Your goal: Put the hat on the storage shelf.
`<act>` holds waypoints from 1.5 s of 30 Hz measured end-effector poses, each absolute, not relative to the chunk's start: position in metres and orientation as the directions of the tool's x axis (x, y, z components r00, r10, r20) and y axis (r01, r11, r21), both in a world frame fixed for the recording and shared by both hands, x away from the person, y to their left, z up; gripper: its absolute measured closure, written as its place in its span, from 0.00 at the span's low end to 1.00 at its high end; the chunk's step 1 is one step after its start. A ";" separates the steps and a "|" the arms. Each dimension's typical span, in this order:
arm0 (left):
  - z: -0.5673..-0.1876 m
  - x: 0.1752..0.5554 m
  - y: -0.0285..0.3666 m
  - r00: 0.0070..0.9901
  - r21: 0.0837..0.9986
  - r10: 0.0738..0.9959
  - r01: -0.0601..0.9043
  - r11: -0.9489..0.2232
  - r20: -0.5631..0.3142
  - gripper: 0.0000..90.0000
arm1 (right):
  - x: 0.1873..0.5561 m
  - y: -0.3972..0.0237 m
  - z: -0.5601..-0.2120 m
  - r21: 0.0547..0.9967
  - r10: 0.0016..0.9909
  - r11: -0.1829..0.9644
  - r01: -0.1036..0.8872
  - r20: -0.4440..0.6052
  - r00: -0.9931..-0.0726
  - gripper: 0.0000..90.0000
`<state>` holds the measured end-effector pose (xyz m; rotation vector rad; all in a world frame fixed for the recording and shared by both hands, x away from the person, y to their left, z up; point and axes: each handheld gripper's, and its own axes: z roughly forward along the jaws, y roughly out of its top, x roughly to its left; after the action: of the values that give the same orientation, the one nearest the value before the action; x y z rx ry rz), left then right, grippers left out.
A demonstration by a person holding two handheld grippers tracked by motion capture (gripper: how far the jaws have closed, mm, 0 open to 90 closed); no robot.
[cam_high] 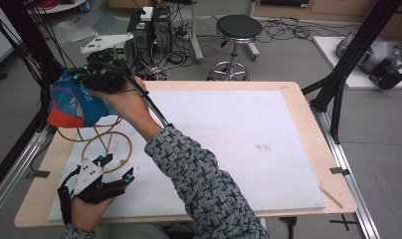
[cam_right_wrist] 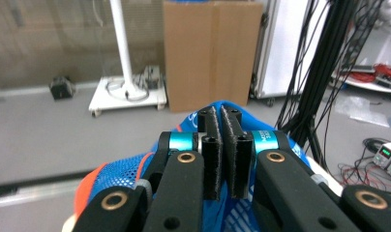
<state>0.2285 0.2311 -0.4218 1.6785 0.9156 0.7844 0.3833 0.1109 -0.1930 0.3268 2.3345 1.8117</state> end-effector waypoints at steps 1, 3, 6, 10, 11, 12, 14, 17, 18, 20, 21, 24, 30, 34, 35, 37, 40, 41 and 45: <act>-0.422 0.228 0.231 0.497 0.963 0.865 0.197 -0.186 0.066 0.21 | 0.380 0.115 -0.197 0.962 0.266 0.266 0.067 -0.007 -0.964 0.97; -0.422 0.228 0.231 0.496 0.963 0.865 0.193 -0.188 0.069 0.21 | 0.376 0.122 -0.204 0.953 0.254 0.300 0.051 -0.028 -0.967 0.97; -0.422 0.228 0.230 0.497 0.963 0.865 0.191 -0.192 0.074 0.21 | 0.374 0.126 -0.208 0.947 0.252 0.317 0.045 -0.038 -0.967 0.97; -0.422 0.228 0.230 0.498 0.962 0.864 0.190 -0.196 0.078 0.21 | 0.373 0.132 -0.213 0.934 0.249 0.354 0.037 -0.056 -0.967 0.96; -0.422 0.228 0.230 0.498 0.962 0.864 0.190 -0.195 0.077 0.21 | 0.373 0.133 -0.214 0.930 0.248 0.367 0.038 -0.058 -0.967 0.96; -0.422 0.228 0.230 0.498 0.962 0.864 0.190 -0.195 0.076 0.21 | 0.373 0.134 -0.215 0.925 0.250 0.377 0.037 -0.063 -0.966 0.96; -0.422 0.228 0.230 0.498 0.962 0.864 0.191 -0.195 0.077 0.21 | 0.372 0.136 -0.217 0.918 0.246 0.394 0.029 -0.075 -0.966 0.96; -0.422 0.228 0.230 0.499 0.962 0.864 0.191 -0.195 0.076 0.21 | 0.371 0.139 -0.220 0.916 0.240 0.400 0.029 -0.074 -0.968 0.96; -0.422 0.228 0.230 0.499 0.963 0.863 0.191 -0.193 0.074 0.21 | 0.371 0.140 -0.220 0.916 0.237 0.399 0.028 -0.073 -0.969 0.96; -0.422 0.228 0.230 0.499 0.963 0.863 0.191 -0.192 0.074 0.21 | 0.370 0.142 -0.222 0.914 0.234 0.404 0.029 -0.073 -0.969 0.96; -0.422 0.228 0.230 0.500 0.962 0.863 0.192 -0.193 0.073 0.21 | 0.369 0.144 -0.223 0.912 0.233 0.410 0.028 -0.074 -0.970 0.96; -0.422 0.228 0.231 0.499 0.962 0.864 0.194 -0.191 0.071 0.21 | 0.368 0.148 -0.225 0.904 0.234 0.426 0.021 -0.088 -0.968 0.94; -0.422 0.228 0.231 0.499 0.962 0.864 0.195 -0.189 0.068 0.21 | 0.367 0.150 -0.227 0.902 0.234 0.431 0.022 -0.088 -0.968 0.90; -0.422 0.228 0.231 0.499 0.962 0.864 0.195 -0.189 0.069 0.21 | 0.368 0.149 -0.227 0.908 0.257 0.419 0.024 -0.094 -0.962 0.80; -0.422 0.228 0.231 0.498 0.963 0.864 0.194 -0.189 0.069 0.21 | 0.368 0.148 -0.226 0.911 0.263 0.413 0.022 -0.096 -0.960 0.79; -0.422 0.228 0.231 0.499 0.962 0.864 0.195 -0.189 0.068 0.21 | 0.369 0.145 -0.225 0.916 0.274 0.400 0.023 -0.096 -0.957 0.76; -0.422 0.228 0.231 0.499 0.962 0.864 0.197 -0.191 0.069 0.21 | 0.370 0.141 -0.223 0.919 0.286 0.393 0.025 -0.096 -0.953 0.73; -0.422 0.228 0.231 0.499 0.962 0.864 0.196 -0.191 0.069 0.21 | 0.371 0.139 -0.223 0.921 0.290 0.389 0.022 -0.100 -0.952 0.72; -0.422 0.228 0.232 0.498 0.962 0.864 0.196 -0.190 0.069 0.21 | 0.371 0.129 -0.220 0.928 0.321 0.370 0.027 -0.100 -0.942 0.65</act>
<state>0.2281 0.2315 -0.4222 1.6814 0.9134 0.7872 0.3714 0.1286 -0.2203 0.3095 2.3692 1.5974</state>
